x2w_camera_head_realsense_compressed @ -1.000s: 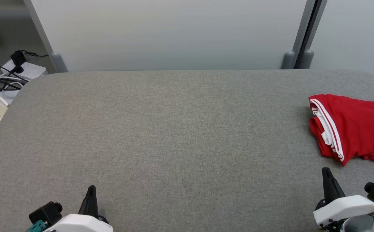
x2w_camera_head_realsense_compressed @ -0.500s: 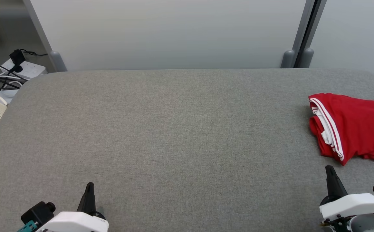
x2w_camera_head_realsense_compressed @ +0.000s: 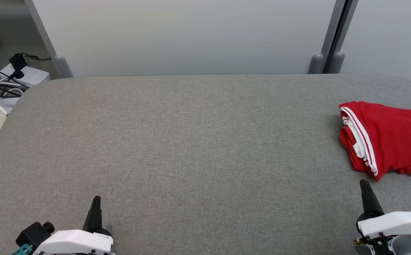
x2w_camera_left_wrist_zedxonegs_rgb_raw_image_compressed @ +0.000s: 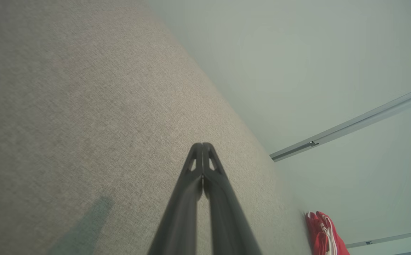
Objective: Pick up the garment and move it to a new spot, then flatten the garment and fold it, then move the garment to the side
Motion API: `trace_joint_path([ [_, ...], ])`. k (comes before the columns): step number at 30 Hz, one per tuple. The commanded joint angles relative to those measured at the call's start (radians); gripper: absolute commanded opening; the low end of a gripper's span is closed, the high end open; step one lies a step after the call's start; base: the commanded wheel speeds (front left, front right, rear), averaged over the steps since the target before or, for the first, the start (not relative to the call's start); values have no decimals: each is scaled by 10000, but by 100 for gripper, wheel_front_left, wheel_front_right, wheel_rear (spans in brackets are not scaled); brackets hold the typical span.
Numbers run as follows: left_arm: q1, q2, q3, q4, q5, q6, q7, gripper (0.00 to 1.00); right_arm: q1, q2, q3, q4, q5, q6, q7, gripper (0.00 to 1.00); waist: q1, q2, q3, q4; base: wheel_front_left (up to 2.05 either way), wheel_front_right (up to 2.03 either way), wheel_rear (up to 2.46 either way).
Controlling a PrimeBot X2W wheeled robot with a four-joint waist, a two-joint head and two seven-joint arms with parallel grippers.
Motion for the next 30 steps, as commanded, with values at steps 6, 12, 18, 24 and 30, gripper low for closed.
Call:
trace_joint_path([
  [6, -438, 176, 288, -483, -920, -165, 202, 0, -119, -72, -1, -524, 920, 1, 300, 0, 0, 0, 20, -7, 0, 0, 0],
  [12, -443, 192, 340, -604, -1493, -218, 349, 0, -88, -64, -51, -651, 1506, 1, 444, 0, 0, 0, 36, -13, 0, 0, 0],
  [18, -450, 210, 402, -749, -2180, -282, 526, 0, -51, -55, -111, -803, 2208, 1, 616, 0, 0, 0, 54, -20, 0, 0, 0],
  [24, -456, 228, 465, -895, -2867, -346, 703, 0, -13, -45, -171, -956, 2911, 1, 789, 0, 0, 0, 73, -27, 0, 0, 0],
  [30, -462, 247, 527, -1039, -3551, -410, 879, 0, 24, -36, -231, -1107, 3610, 1, 960, 0, 0, 0, 91, -33, 0, 0, 0],
])
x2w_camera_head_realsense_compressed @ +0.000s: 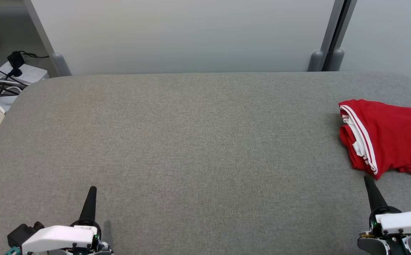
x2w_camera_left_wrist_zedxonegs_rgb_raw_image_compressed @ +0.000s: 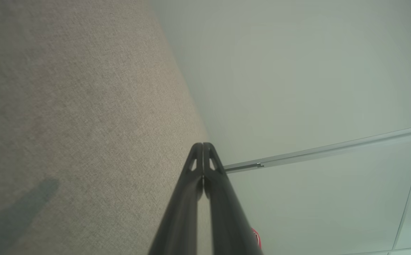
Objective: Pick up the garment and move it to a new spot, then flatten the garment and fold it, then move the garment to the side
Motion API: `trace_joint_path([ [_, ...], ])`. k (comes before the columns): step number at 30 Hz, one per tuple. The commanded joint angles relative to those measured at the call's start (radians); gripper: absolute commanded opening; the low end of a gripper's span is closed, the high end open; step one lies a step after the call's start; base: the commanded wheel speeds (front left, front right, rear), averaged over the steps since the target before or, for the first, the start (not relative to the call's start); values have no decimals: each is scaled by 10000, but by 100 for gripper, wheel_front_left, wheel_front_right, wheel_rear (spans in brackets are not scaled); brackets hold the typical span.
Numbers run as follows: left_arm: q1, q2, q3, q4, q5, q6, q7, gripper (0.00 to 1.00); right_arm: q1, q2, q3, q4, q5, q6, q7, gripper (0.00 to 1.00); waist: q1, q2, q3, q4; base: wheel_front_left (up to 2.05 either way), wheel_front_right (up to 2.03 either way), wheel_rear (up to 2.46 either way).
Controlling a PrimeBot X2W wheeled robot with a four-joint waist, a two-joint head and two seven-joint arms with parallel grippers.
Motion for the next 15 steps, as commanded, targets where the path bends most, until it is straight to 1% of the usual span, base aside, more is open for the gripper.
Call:
trace_joint_path([
  [1, -455, 188, 305, -377, -361, -154, 103, 0, -144, -98, 102, -396, 389, 2, 124, 0, -1, -1, 6, -2, 0, 0, 0],
  [15, -469, 231, 451, -715, -1965, -304, 516, 0, -57, -76, -38, -751, 2029, 2, 526, 0, -1, -1, 49, -18, 0, 0, 0],
])
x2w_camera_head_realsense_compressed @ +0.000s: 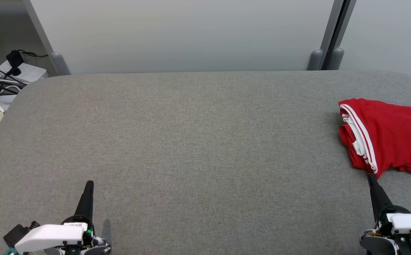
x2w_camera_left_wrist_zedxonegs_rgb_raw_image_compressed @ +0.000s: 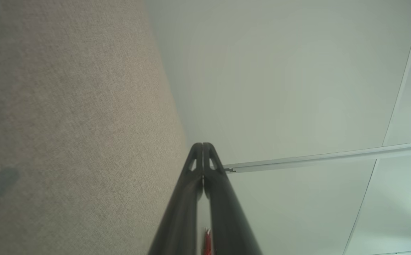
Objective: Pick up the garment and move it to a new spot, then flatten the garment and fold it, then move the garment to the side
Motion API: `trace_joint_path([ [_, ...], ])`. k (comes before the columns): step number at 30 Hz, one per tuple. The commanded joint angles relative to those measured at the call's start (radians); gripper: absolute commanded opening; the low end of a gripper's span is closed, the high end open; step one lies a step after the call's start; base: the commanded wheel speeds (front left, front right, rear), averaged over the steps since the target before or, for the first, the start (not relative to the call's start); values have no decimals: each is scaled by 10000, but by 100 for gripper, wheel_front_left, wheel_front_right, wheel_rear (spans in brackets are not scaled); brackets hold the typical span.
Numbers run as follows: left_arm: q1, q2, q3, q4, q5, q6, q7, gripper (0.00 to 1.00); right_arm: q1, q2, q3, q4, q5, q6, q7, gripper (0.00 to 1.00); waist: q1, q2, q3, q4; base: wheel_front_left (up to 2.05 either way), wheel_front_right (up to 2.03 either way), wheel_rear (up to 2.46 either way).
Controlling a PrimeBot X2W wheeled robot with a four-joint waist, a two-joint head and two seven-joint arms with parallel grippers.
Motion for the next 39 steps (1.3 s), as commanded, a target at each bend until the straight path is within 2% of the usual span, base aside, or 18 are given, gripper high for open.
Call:
trace_joint_path([
  [1, -466, 200, 342, -375, -398, -140, 116, 0, -188, -90, 149, -401, 399, 2, 210, 0, 0, -1, 6, -2, 0, 0, 0],
  [11, -476, 230, 446, -616, -1539, -247, 410, 0, -125, -74, 49, -654, 1567, 2, 497, 0, 0, -1, 37, -14, 0, 0, 0],
  [39, -476, 231, 448, -623, -1565, -249, 416, 0, -124, -74, 48, -660, 1593, 2, 502, 0, 0, -1, 38, -14, 0, 0, 0],
])
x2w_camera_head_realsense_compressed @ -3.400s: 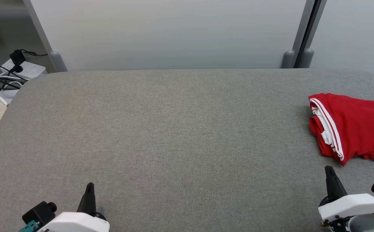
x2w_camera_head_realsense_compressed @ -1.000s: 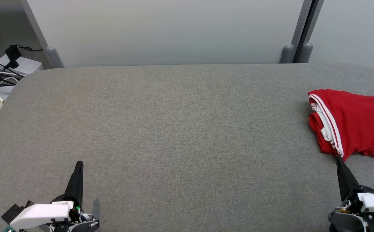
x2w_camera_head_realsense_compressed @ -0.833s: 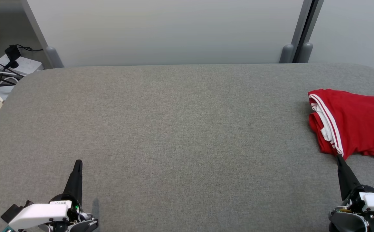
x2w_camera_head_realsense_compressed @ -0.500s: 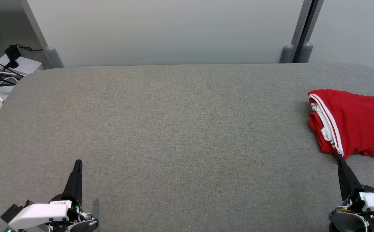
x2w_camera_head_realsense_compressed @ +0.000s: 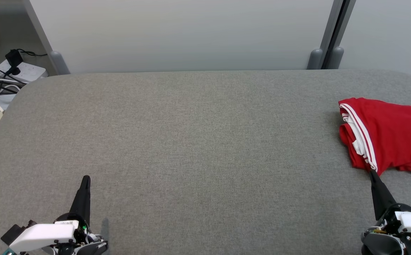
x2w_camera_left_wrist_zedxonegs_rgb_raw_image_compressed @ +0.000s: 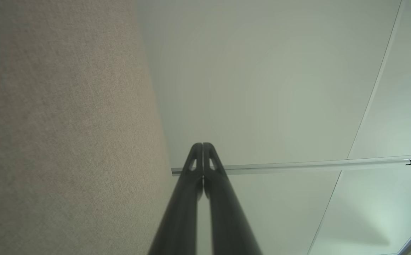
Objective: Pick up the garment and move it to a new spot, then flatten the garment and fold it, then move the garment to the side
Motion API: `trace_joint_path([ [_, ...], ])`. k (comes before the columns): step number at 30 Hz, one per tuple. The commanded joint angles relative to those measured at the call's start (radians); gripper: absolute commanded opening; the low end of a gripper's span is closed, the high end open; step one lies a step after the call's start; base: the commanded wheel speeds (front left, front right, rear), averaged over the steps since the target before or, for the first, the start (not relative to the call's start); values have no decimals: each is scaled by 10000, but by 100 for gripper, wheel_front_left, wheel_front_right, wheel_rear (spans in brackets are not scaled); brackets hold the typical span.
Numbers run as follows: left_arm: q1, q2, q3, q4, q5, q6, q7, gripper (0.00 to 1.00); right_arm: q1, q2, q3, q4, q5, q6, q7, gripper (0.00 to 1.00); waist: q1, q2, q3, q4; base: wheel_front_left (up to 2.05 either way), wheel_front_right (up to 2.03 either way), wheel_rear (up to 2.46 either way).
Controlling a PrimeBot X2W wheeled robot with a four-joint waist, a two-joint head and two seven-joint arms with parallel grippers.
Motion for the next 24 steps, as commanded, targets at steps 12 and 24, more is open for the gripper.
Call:
trace_joint_path([
  [12, -470, 181, 327, -294, -54, -82, 63, 0, -164, -93, 187, -328, 114, 4, 77, 0, 0, -1, 0, 0, 0, 0, 0],
  [24, -470, 181, 327, -294, -54, -82, 63, 0, -164, -93, 187, -328, 114, 4, 77, 0, 0, -1, 0, 0, 0, 0, 0],
])
